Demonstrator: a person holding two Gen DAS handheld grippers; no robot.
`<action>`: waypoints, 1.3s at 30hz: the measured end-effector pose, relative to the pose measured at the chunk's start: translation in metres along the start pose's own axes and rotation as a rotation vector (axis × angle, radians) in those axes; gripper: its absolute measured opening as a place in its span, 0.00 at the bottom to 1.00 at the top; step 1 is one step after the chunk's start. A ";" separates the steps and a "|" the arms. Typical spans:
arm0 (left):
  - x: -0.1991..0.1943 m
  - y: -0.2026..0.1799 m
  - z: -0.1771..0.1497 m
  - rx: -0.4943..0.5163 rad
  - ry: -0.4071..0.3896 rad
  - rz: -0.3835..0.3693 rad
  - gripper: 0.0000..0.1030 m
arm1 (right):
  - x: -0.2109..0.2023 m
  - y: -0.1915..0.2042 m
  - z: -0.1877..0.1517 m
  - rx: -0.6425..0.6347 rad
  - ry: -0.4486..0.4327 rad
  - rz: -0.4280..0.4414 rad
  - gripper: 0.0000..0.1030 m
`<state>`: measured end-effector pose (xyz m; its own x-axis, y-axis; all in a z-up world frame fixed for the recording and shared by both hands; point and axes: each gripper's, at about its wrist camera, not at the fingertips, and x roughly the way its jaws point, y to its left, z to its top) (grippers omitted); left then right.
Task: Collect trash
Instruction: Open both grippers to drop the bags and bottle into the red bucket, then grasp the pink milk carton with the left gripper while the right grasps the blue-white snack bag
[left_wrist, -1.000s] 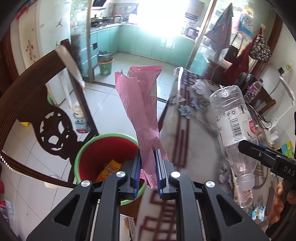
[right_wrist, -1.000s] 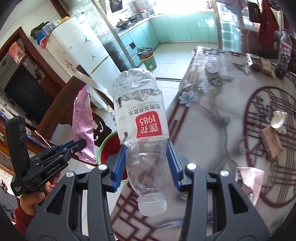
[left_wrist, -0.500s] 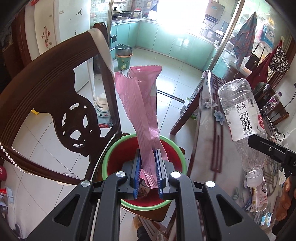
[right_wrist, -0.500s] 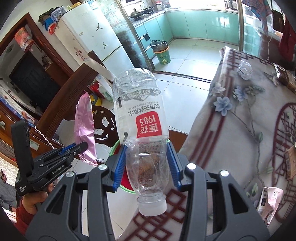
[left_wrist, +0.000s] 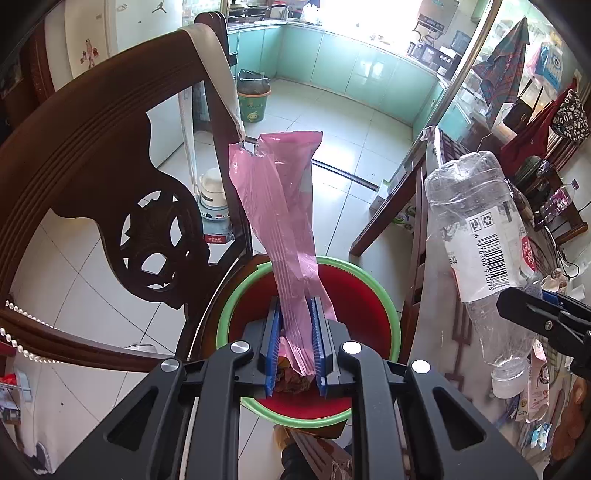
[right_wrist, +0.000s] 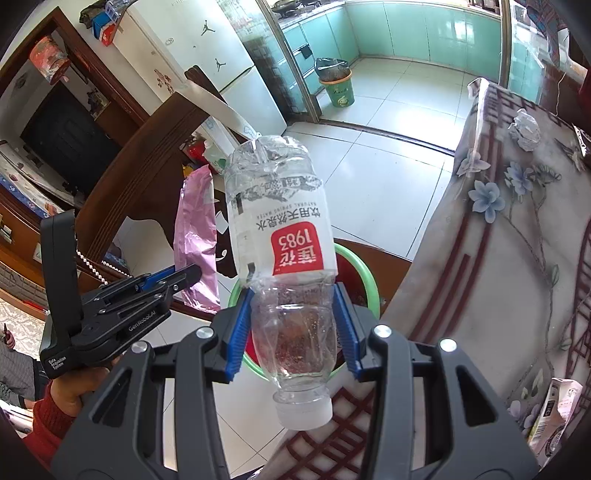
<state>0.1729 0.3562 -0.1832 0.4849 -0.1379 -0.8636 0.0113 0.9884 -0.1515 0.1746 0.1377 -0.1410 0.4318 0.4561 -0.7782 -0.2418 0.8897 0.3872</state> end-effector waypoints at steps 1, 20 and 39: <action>0.001 -0.001 0.000 0.001 0.003 -0.001 0.13 | 0.000 0.001 0.001 0.000 0.000 -0.001 0.41; -0.019 -0.005 -0.003 -0.032 -0.043 0.044 0.62 | -0.012 -0.013 -0.002 -0.013 -0.017 -0.057 0.66; -0.047 -0.102 -0.051 0.020 -0.037 0.023 0.66 | -0.085 -0.100 -0.091 0.098 -0.014 -0.092 0.66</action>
<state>0.1045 0.2588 -0.1515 0.5168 -0.1134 -0.8486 0.0169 0.9923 -0.1224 0.0833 0.0076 -0.1581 0.4602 0.3720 -0.8061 -0.1147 0.9253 0.3615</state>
